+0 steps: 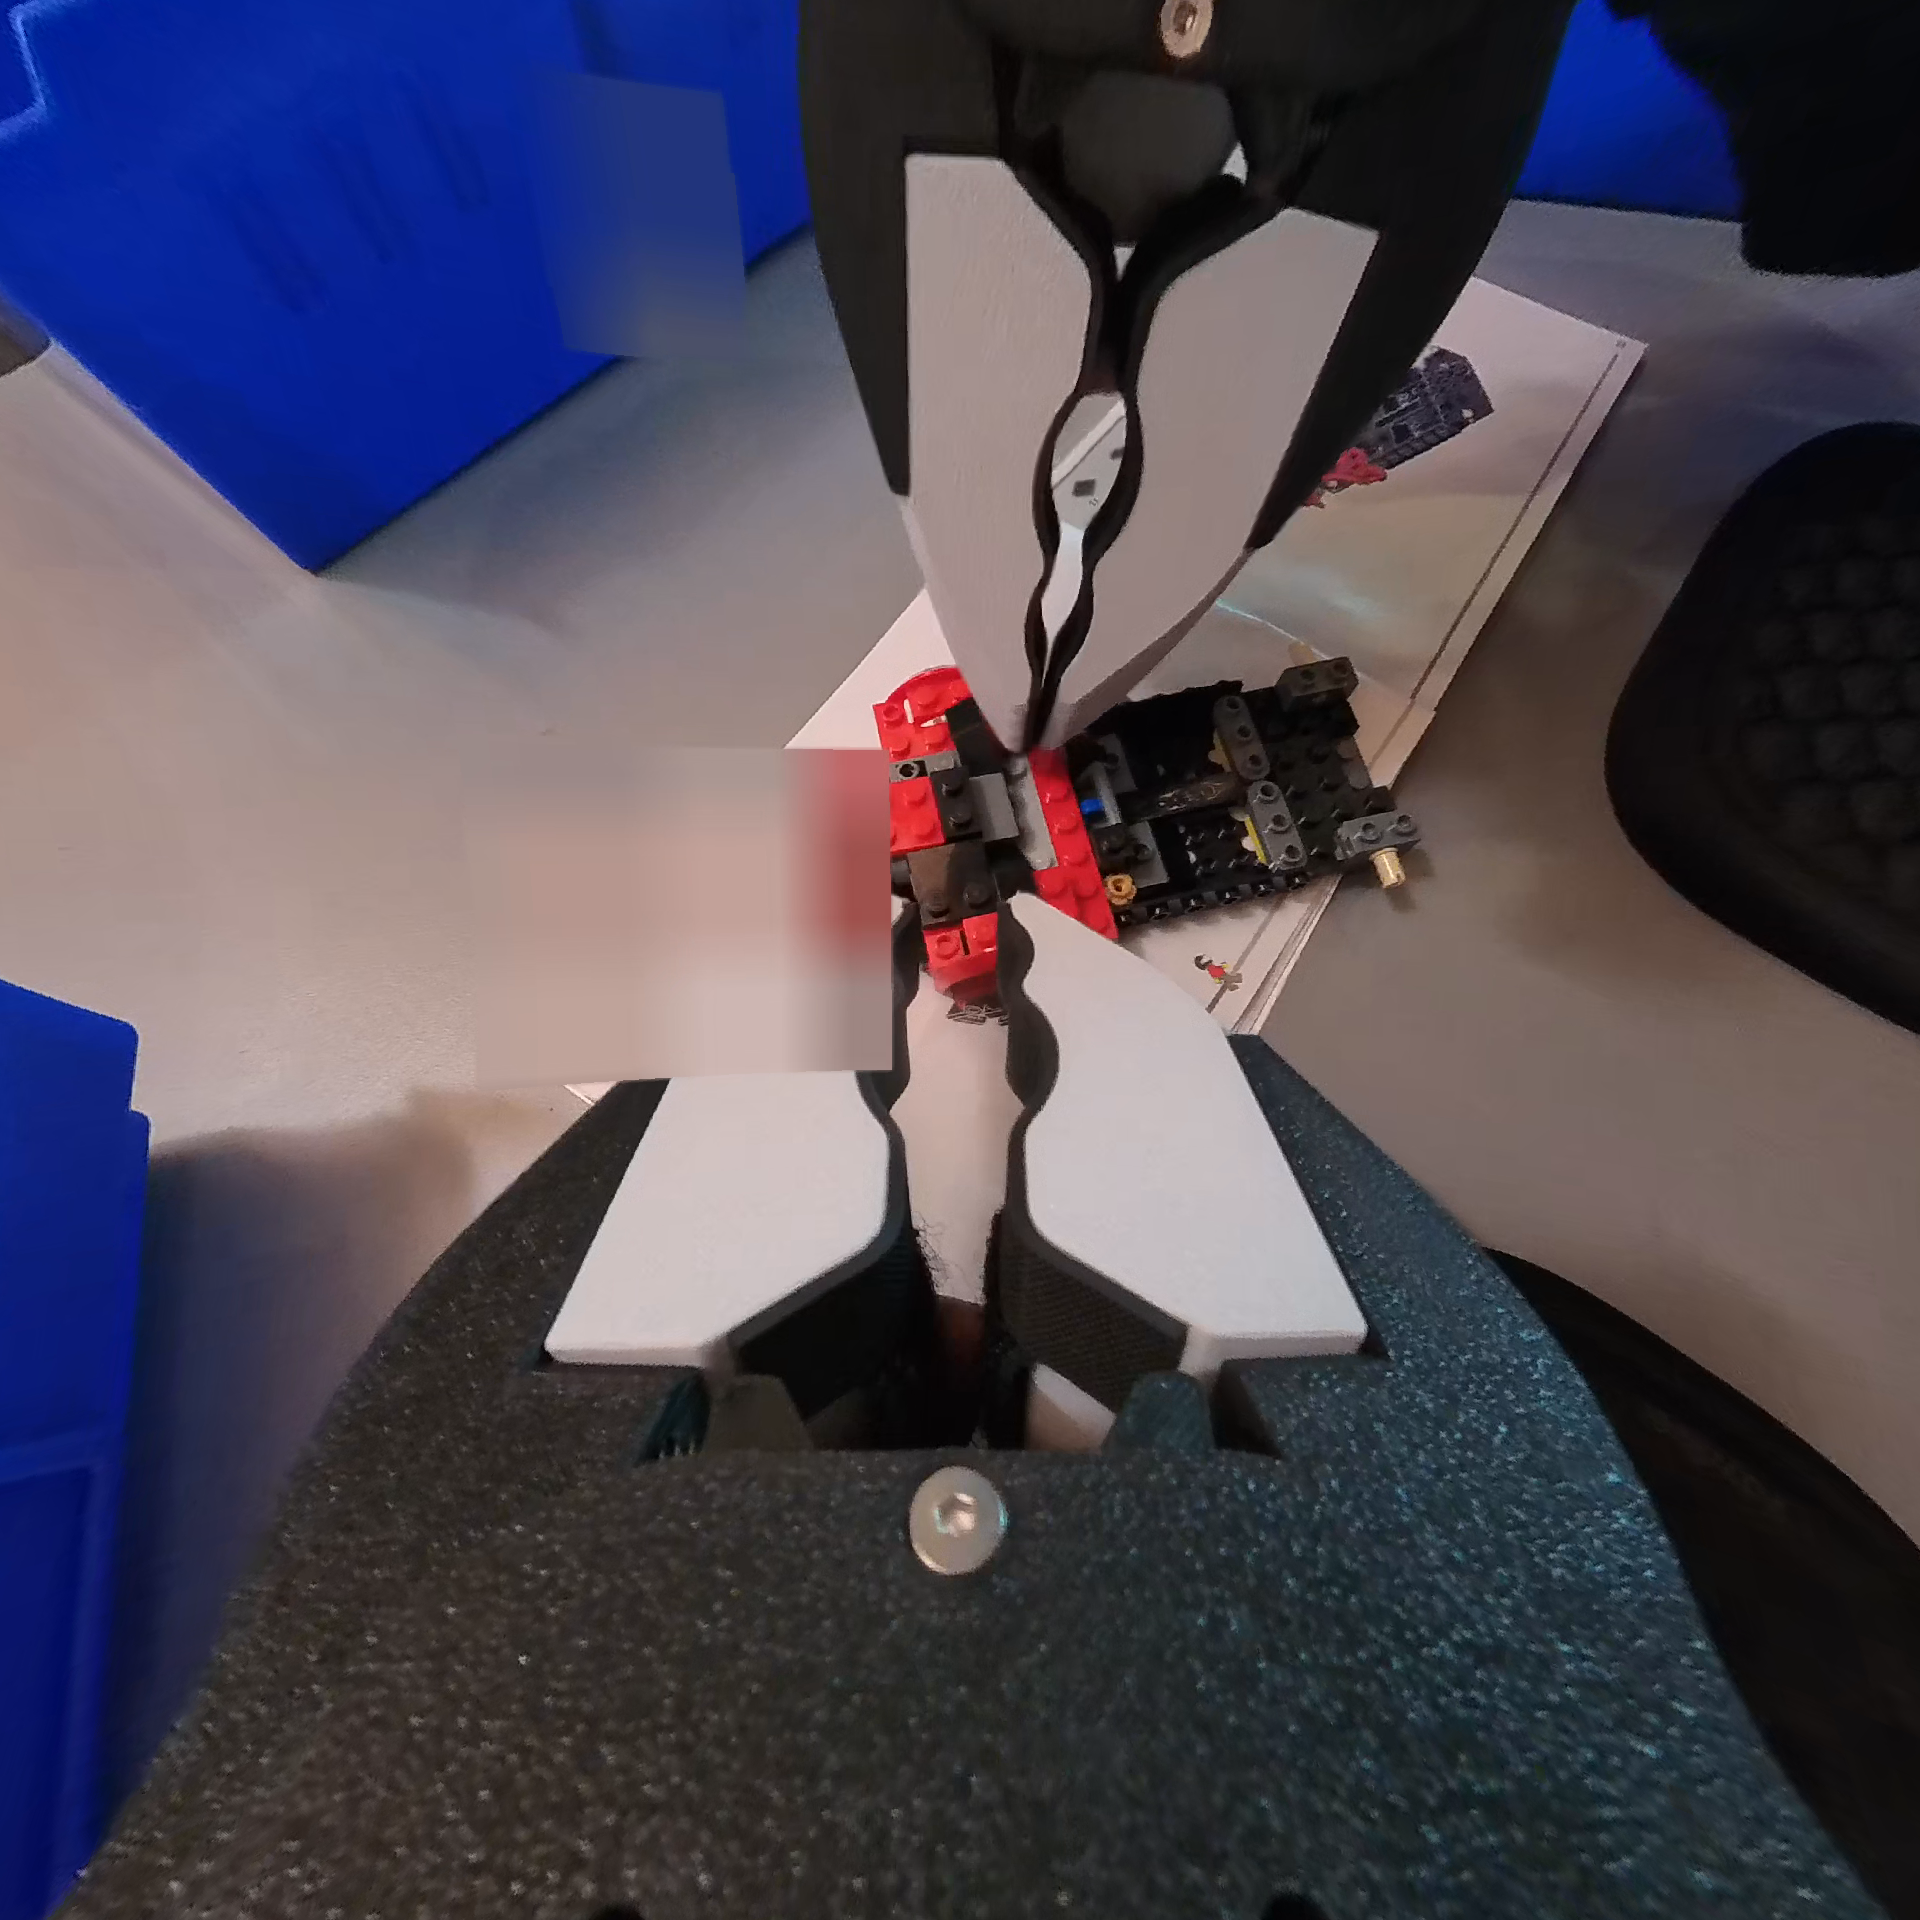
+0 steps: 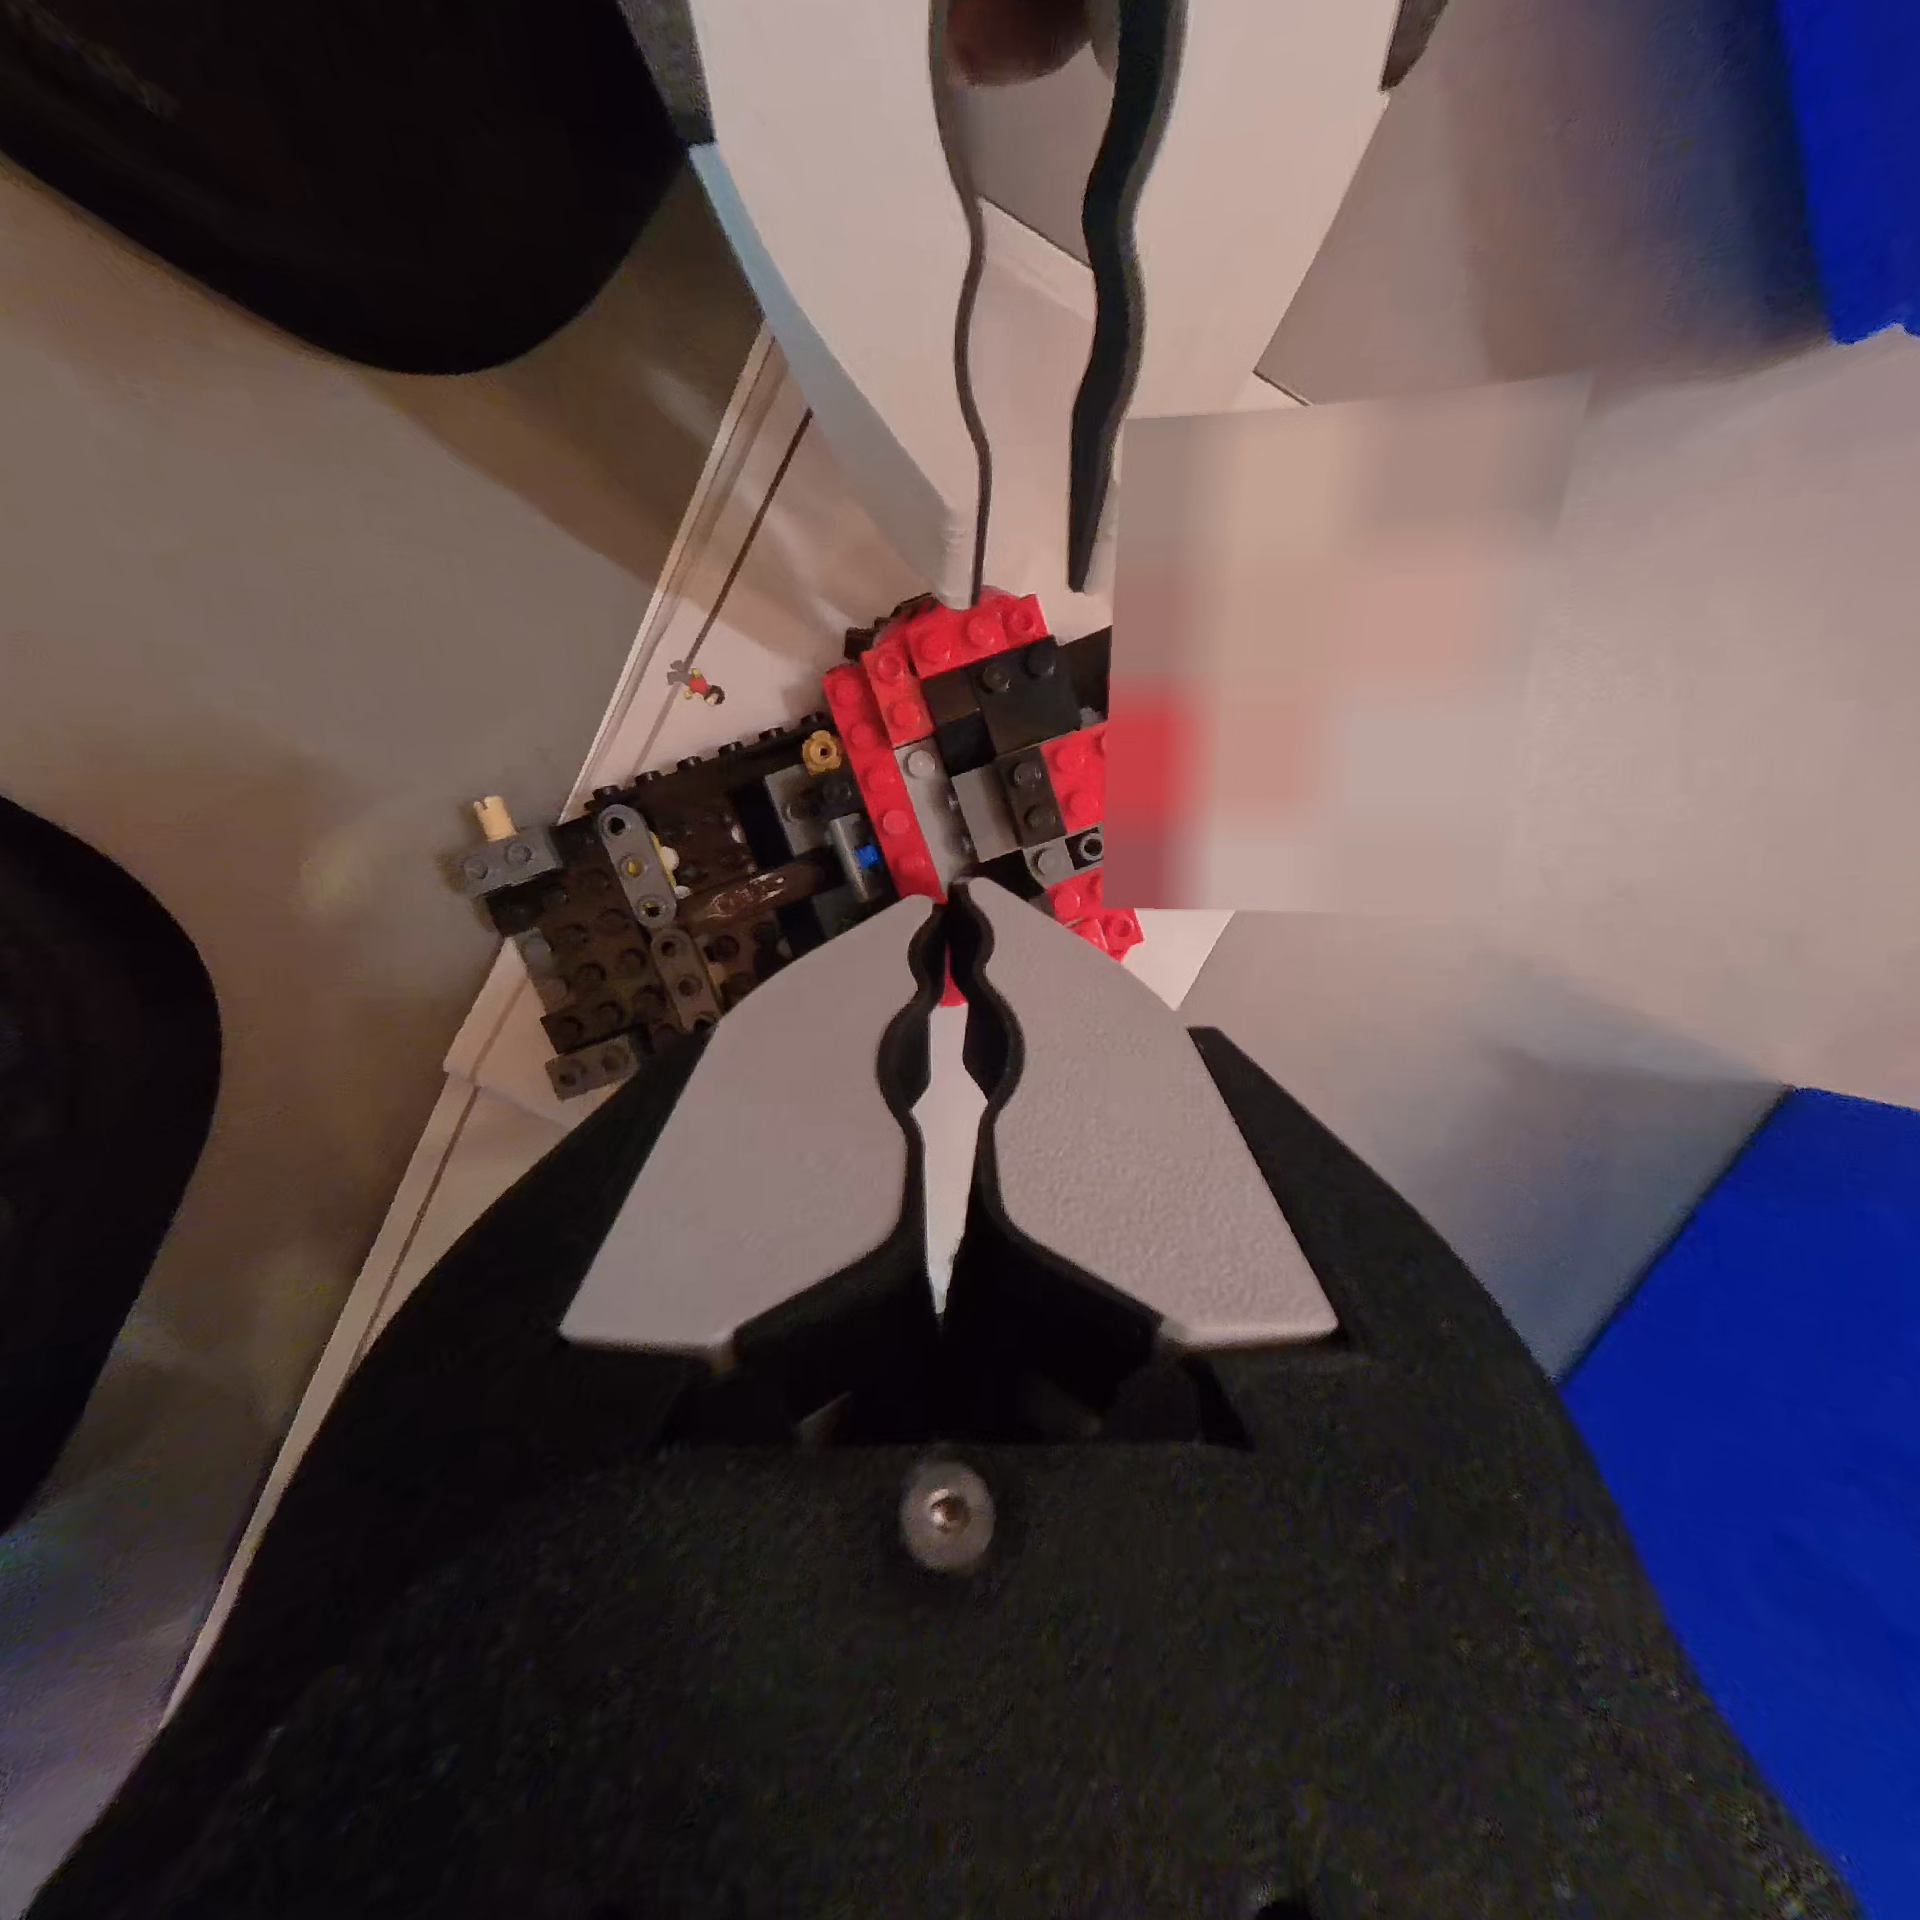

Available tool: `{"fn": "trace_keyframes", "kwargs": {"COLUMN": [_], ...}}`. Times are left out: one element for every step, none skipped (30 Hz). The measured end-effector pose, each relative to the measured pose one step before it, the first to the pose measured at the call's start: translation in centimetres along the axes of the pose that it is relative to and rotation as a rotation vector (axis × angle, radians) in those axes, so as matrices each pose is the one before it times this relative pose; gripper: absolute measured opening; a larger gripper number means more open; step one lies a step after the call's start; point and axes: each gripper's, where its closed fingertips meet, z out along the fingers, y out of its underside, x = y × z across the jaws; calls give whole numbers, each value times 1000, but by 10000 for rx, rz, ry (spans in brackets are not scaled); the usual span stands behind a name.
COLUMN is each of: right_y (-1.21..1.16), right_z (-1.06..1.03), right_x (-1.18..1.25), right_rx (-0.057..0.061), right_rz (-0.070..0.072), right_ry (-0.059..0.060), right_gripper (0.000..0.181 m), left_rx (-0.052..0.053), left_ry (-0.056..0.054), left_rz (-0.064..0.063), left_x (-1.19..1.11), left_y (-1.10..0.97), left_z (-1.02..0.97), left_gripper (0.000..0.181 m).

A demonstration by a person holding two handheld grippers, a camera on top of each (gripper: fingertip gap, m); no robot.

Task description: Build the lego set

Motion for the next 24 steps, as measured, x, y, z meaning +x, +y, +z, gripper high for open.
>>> {"fn": "trace_keyframes", "kwargs": {"right_y": [-28, -21, -60, -140, -55, 71, 84, 66, 129, 187, 143, -82, -217, -131, 73, 170, 97, -33, -77, -7, -27, -49, 2, 0], "right_z": [89, 155, 152, 107, -76, -279, -477, -575, -591, -510, -324, -114, 87, 224, 319, 349, 346, 316, 250, 156, 46, -17, 7, 17], "right_x": [85, -24, -146, -145, -173, -81, 108, 304, 500, 587, 446, 121, -245, -305, -184, -53, -65, -77, -38, 35, -1, 9, 2, 1], "right_rx": [17, -9, -11, 44, 16, -38, 33, 102, 88, 39, 19, 91, 110, -16, -171, -223, -152, -40, 8, -18, -7, 20, -15, -15], "right_rz": [99, 81, 41, 15, -49, -72, -58, -19, 12, 14, -18, -41, -65, -86, -120, -123, -93, -38, 7, 30, 19, 14, -7, -18], "right_ry": [17, -55, -84, -76, -80, -12, 94, 169, 238, 258, 156, -22, -217, -192, -84, 13, -14, -50, -43, -4, -31, -9, -4, 0], "right_gripper": [0, 0, 0, 0, 0, 0, 1, 2, 3, 3, 3, 2, 1, 1, 1, 0, 0, 0, 0, 0, 0, 0, 0, 0], "left_rx": [-19, -22, -24, -28, -31, -23, -9, 0, 7, 20, 29, 28, 19, 9, -1, -9, -21, -38, -36, -18, -1, 10, 17, 15], "left_ry": [14, 27, 31, 24, 11, 0, 1, 4, 1, -2, 5, 16, 14, -1, -15, -22, -19, -7, -17, -32, -30, -35, -54, -51], "left_rz": [-21, -16, -14, -10, -1, 11, 20, 17, 5, -2, -9, -14, -3, 18, 32, 23, -3, -23, -22, -3, 14, 10, -13, -31], "left_x": [-8, 25, 32, 32, 30, 33, 34, 34, 7, -10, -6, 19, 35, 30, 7, -8, -26, -34, -35, -52, -27, -41, -82, -78], "left_y": [47, 56, 38, 55, 62, 52, 28, 16, 6, -32, -42, -57, -48, -24, 7, 22, 62, 88, 81, 43, -4, -6, -25, 1], "left_z": [40, 48, 58, 56, 51, 40, 23, 14, 19, 6, 10, 13, 28, 26, 10, 15, 22, 38, 28, 11, -10, -36, -36, -51], "left_gripper": [13, 13, 13, 14, 14, 14, 14, 14, 14, 14, 14, 14, 14, 14, 14, 14, 14, 14, 15, 15, 15, 15, 15, 15]}}
